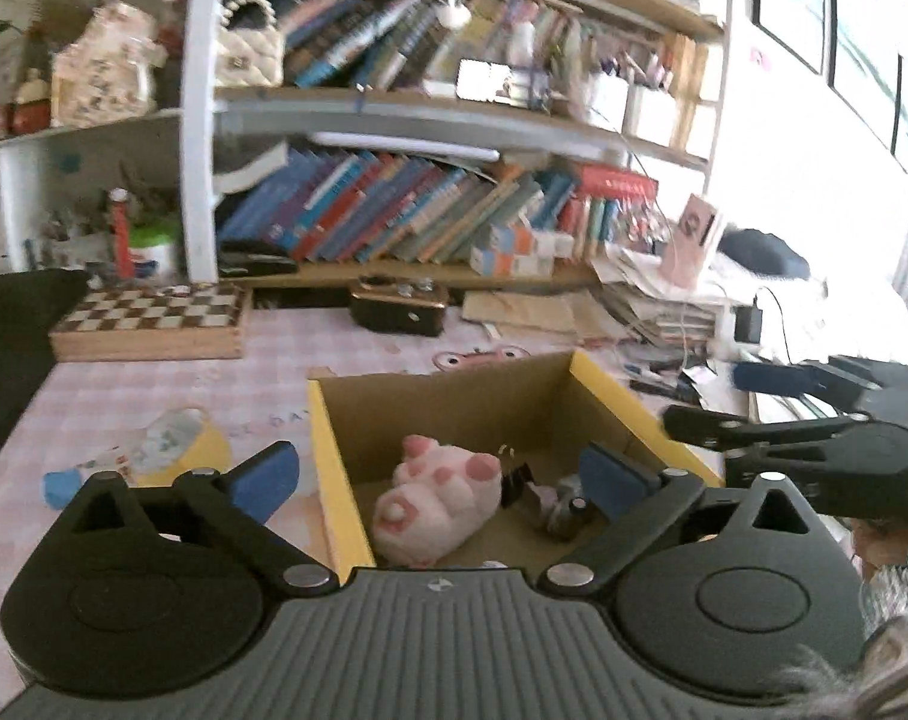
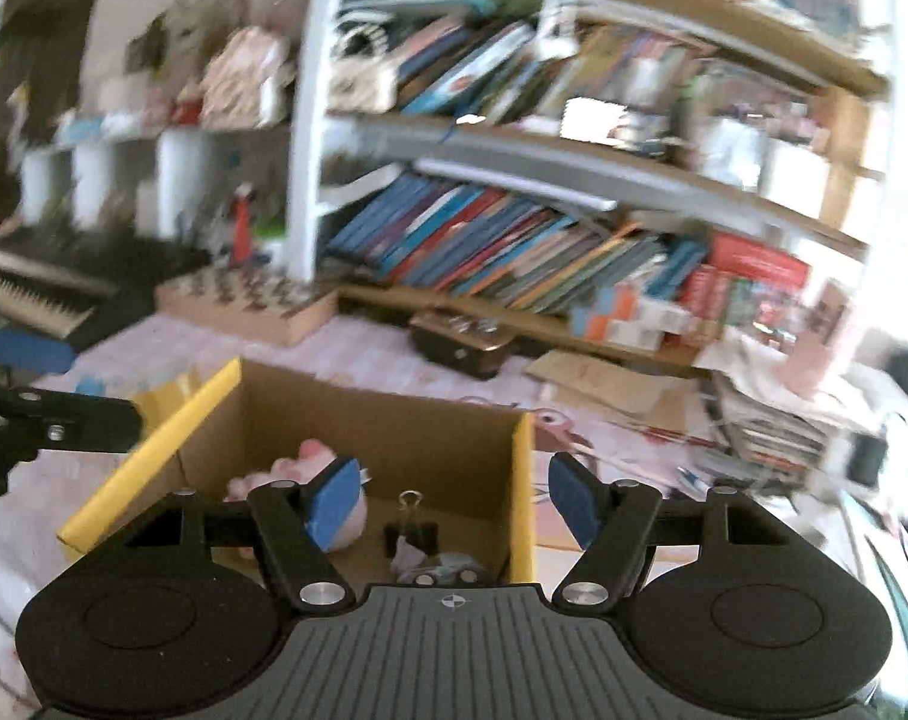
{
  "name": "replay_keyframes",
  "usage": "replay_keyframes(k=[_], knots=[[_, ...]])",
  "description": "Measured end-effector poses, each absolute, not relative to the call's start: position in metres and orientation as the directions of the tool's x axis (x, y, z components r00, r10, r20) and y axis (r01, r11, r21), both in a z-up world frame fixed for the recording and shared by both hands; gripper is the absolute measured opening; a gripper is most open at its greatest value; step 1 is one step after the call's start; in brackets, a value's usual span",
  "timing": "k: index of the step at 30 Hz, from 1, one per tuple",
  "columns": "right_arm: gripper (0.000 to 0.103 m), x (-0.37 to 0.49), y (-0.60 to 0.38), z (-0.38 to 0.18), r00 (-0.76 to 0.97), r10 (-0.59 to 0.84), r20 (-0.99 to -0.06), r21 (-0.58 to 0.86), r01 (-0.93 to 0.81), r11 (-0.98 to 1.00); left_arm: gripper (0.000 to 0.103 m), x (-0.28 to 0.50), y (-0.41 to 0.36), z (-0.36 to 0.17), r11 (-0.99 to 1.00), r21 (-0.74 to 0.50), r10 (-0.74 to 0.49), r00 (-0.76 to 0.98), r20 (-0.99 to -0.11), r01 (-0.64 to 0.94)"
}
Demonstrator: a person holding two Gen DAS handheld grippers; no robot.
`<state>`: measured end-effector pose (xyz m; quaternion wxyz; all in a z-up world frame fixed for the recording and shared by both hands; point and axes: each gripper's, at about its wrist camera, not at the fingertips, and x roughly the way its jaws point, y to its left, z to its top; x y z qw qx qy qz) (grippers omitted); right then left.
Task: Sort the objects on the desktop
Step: 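Withdraw both open tools from the yellow box back over the table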
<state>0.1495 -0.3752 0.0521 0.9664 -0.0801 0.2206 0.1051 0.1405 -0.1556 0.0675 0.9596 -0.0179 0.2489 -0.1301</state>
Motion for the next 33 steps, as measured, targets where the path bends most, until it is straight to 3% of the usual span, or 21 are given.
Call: replay_keyframes(k=[4,24,33], knots=[[0.072,0.128,-0.382,0.048,0.892,0.112,-0.438,-0.064,-0.155,0.986,0.103,0.122,-0.144,0.062,0.972,-0.099,-0.236,0.854,-0.464,0.215],[0.072,0.041,-0.316,-0.006,0.804,-0.033,-0.593,0.019,0.054,0.998,0.103,0.060,-0.085,0.016,0.973,-0.097,-0.225,0.787,-0.575,0.207],[0.073,0.016,-0.271,-0.012,0.783,-0.012,-0.622,0.014,0.026,1.000,0.103,0.045,-0.067,0.008,0.956,-0.092,-0.276,0.744,-0.609,0.279]])
